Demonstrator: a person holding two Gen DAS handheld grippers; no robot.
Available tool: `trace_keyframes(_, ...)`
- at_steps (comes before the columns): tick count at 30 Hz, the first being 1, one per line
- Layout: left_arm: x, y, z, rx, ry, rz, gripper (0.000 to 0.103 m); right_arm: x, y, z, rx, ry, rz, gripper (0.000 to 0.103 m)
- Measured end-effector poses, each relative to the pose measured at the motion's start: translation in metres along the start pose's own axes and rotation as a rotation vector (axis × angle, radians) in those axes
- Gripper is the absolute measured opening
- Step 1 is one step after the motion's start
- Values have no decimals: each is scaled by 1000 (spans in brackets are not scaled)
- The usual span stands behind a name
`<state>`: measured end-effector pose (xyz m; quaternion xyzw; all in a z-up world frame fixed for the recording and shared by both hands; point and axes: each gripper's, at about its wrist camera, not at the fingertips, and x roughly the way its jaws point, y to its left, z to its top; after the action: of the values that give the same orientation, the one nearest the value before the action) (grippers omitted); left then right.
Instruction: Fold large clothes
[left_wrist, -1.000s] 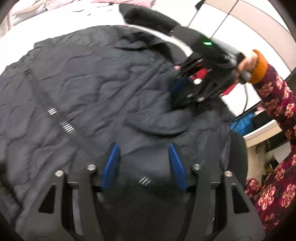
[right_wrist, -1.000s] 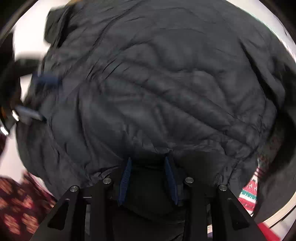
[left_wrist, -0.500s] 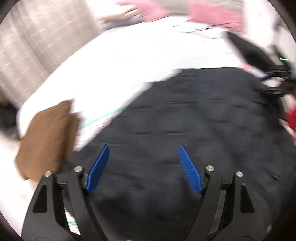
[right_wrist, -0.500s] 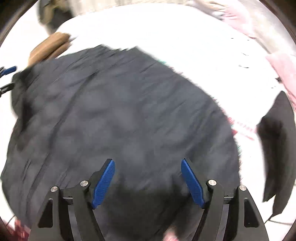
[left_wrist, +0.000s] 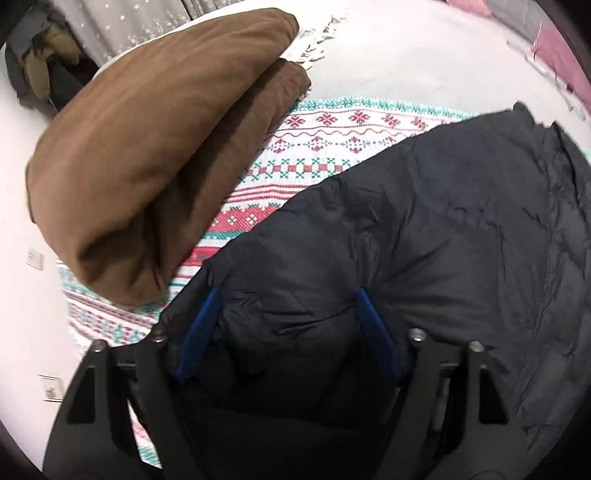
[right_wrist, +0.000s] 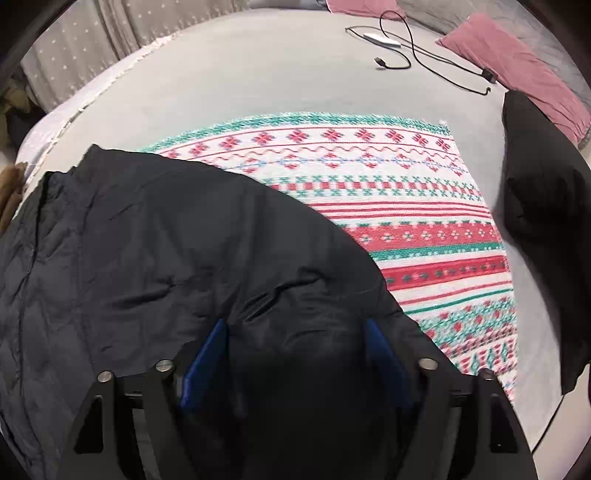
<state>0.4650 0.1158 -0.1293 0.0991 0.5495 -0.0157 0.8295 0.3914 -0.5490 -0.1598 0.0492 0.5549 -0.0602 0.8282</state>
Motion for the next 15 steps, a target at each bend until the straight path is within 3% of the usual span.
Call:
trace_keyframes(1, -1, -2, 0, -7, -11, -27, 41, -5, 7, -3, -21, -19, 14, 37)
trace_keyframes(2, -2, -7, 0, -5, -21, -29, 33, -12, 15, -7, -39, -38, 47, 18)
trace_keyframes(3, -3, -18, 1, 16, -37, -6, 13, -19, 24, -11, -55, -58, 58, 15)
trace_keyframes(4, -8, -28, 1, 38, -66, 37, 7, -25, 33, -14, -78, -84, 30, 11)
trace_keyframes(6, -19, -41, 2, 39, -121, 91, 5, -39, 45, -16, -97, -147, -85, 8)
trace_keyframes(9, -46, -48, 17, 3, -284, 101, 5, -67, 50, -8, -95, -271, -213, 7)
trace_keyframes(11, -53, -55, 34, -7, -343, 116, 5, -86, 48, 9, -96, -345, -279, 8)
trace_keyframes(13, -40, -60, 53, 3, -303, 158, 11, -84, 52, 32, -104, -354, -335, 11)
trace_keyframes(15, -34, -68, 63, 1, -243, 215, 15, -70, 53, 50, -80, -303, -387, 18)
